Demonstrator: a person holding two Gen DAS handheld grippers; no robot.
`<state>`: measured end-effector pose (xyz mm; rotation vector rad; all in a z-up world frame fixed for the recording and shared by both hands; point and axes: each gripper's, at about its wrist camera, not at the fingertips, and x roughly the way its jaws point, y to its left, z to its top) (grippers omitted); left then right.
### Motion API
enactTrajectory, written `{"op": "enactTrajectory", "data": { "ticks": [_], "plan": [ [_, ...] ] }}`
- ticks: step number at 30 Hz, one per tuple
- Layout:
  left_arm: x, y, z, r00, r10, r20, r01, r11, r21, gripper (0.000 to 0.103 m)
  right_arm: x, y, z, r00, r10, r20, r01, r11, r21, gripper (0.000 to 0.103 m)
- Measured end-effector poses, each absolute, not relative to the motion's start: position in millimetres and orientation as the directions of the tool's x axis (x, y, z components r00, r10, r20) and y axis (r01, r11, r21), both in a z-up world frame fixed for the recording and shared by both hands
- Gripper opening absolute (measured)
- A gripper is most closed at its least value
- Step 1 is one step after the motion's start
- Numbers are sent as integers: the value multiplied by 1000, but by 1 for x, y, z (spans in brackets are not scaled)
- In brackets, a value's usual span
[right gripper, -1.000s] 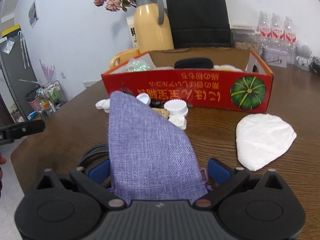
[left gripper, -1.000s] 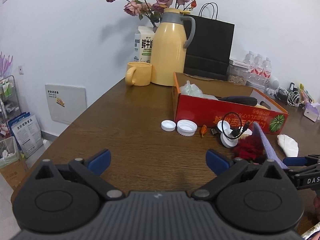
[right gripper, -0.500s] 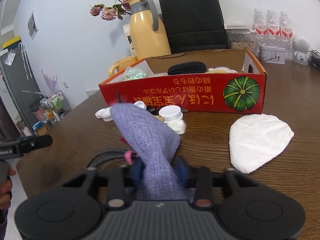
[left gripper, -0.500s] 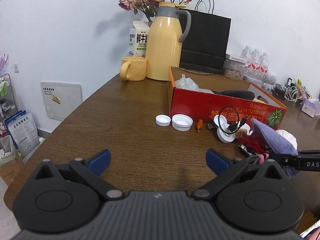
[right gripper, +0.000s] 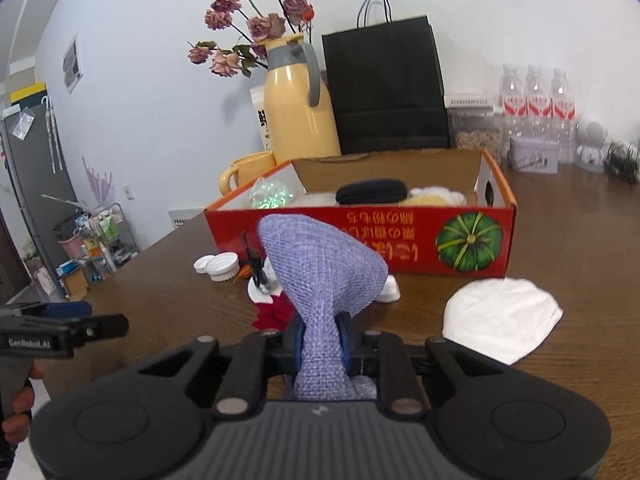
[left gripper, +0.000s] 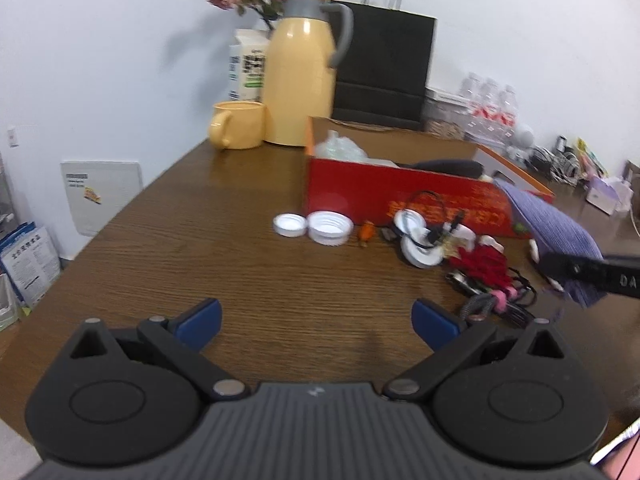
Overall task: Organize objects
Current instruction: 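Carry the purple pouch toward the box with the right gripper while the left grasps the black braided cable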
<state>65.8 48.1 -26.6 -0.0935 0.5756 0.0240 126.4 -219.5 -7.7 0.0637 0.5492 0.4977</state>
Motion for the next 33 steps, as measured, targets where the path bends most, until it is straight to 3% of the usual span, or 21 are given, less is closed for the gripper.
{"op": "enactTrajectory", "data": {
  "ticks": [12, 23, 33],
  "plan": [
    [94, -23, -32, 728, -225, -647, 165, 974, -154, 103, 116, -235, 3, 812, 378, -444, -390, 918, 67, 15],
    [122, -68, -41, 633, -158, -758, 124, 987, -102, 103, 123, -248, -4, 826, 379, -417, -414, 910, 9, 15],
    [128, -92, -44, 625, -45, -780, 93, 996, 16, 103, 134, -259, -11, 816, 432, -384, -442, 894, 67, 15]
  ]
}}
